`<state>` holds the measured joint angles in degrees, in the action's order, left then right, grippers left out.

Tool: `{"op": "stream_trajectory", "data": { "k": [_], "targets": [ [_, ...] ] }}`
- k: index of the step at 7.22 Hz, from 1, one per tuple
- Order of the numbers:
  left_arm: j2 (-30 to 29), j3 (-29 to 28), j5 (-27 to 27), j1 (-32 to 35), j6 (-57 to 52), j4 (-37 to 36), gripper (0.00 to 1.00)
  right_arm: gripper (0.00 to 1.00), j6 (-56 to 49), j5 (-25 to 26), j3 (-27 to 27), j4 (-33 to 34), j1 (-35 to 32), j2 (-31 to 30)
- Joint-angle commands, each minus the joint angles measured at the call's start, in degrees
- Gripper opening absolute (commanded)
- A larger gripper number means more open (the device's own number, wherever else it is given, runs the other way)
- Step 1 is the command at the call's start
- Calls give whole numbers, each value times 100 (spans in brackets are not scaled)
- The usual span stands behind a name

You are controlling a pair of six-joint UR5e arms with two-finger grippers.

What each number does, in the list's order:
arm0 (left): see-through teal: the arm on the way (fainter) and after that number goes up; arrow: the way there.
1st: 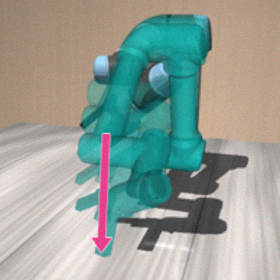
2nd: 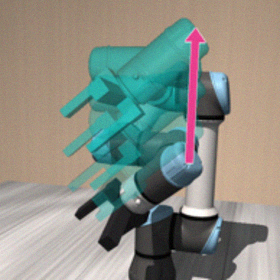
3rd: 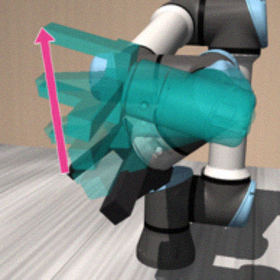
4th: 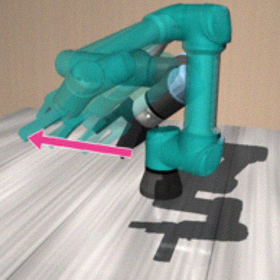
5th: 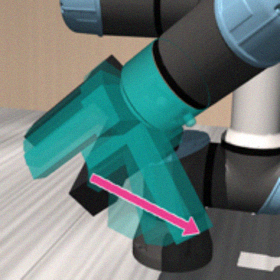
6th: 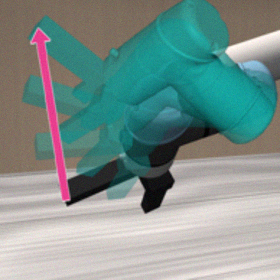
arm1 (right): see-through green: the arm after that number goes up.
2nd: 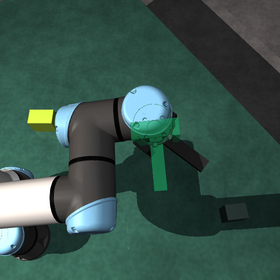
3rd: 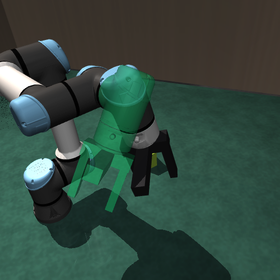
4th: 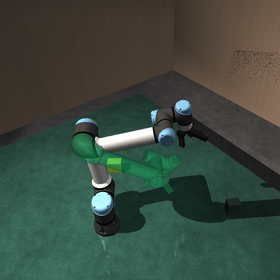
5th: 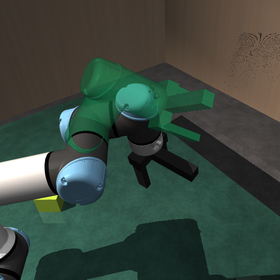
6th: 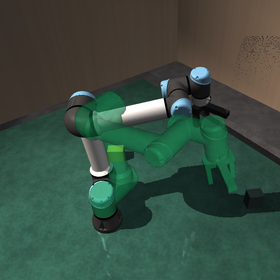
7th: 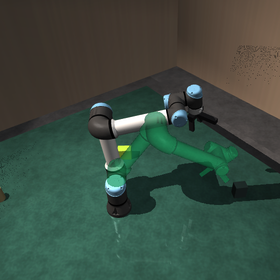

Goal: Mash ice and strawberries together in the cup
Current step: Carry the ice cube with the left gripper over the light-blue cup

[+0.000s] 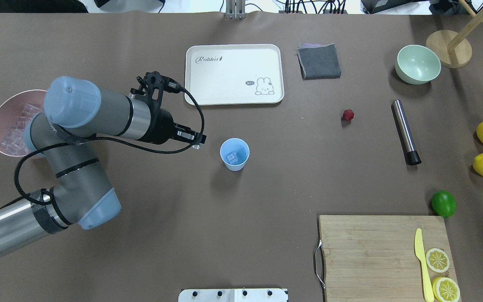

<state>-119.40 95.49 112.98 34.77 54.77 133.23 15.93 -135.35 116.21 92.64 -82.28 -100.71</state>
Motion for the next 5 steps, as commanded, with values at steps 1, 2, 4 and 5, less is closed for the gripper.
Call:
{"op": "stream_trajectory", "data": {
  "k": [1,2,4,5],
  "targets": [
    [-336,-143,-625,-443,218,-51,0,100,7,9,15,0,1,7],
    [-486,-284,-871,-558,236,-60,0,100,7,9,15,0,1,34],
    [-767,-644,-1023,-568,236,-43,0,100,7,9,24,0,1,69],
    [-778,-681,-1023,-559,236,-34,0,100,16,9,41,0,1,69]
  ]
}}
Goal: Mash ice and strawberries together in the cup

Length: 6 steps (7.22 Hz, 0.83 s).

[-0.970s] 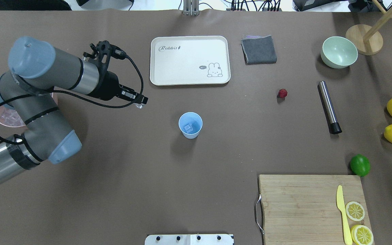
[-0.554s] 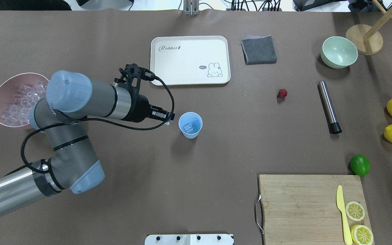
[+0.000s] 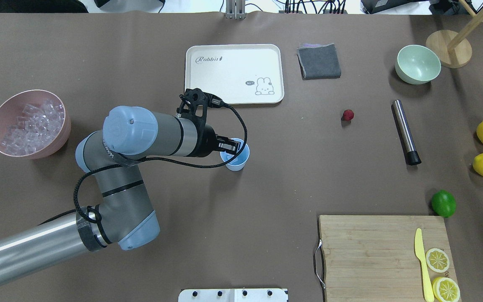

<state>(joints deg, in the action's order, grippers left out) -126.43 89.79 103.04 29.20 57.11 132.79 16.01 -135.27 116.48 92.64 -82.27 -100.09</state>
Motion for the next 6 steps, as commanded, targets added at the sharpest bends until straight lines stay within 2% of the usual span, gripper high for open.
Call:
{"op": "stream_trajectory", "data": {
  "k": [1,3,4,5,6],
  "targets": [
    [-83,-110,-39,-10,10,36,0,100,7,0,15,0,0,15],
    [-31,-75,-21,-10,37,71,0,100,7,0,15,0,0,59],
    [-22,-93,-30,-10,19,71,78,100,7,0,15,0,0,59],
    [-13,-93,-30,-10,2,71,93,100,7,0,15,0,0,51],
    [-13,-84,-30,-2,-16,71,96,100,7,-9,41,0,0,33]
  ]
}}
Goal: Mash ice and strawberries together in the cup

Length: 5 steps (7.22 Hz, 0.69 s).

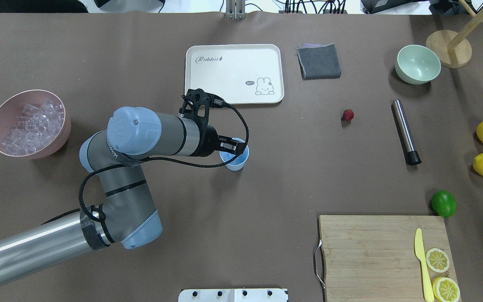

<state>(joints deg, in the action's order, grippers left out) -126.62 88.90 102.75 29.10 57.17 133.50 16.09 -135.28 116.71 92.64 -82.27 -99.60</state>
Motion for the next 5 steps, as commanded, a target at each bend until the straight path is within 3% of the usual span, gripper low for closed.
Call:
{"op": "stream_trajectory", "data": {
  "k": [1,2,4,5],
  "targets": [
    [-3,39,25,103,-30,-8,96,100,0,-7,36,9,0,-42],
    [58,48,130,409,-187,-8,96,100,0,-16,10,9,0,-42],
    [478,205,1119,1050,-758,1,96,100,9,-155,9,9,0,-42],
    [663,285,1307,1228,-986,1,96,100,9,-217,-8,9,0,-25]
  ]
}}
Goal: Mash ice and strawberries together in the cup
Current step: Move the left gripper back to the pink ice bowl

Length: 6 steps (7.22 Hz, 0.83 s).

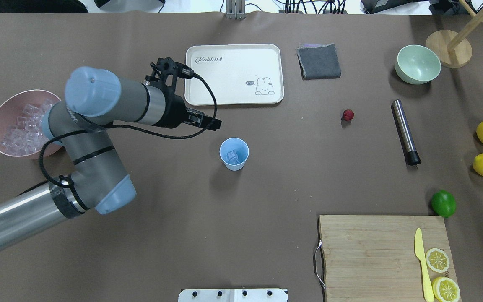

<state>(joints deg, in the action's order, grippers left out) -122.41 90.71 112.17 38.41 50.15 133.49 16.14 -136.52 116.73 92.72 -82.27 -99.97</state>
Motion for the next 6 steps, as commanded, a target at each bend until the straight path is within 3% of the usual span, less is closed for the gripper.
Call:
{"op": "stream_trajectory", "data": {
  "k": [1,6],
  "targets": [
    [366,131,523,499,-530,1,96,100,3,-94,-36,9,26,13],
    [1586,96,2157,2132,-2874,-43,96,100,3,-147,-54,0,35,-5]
  ]
}}
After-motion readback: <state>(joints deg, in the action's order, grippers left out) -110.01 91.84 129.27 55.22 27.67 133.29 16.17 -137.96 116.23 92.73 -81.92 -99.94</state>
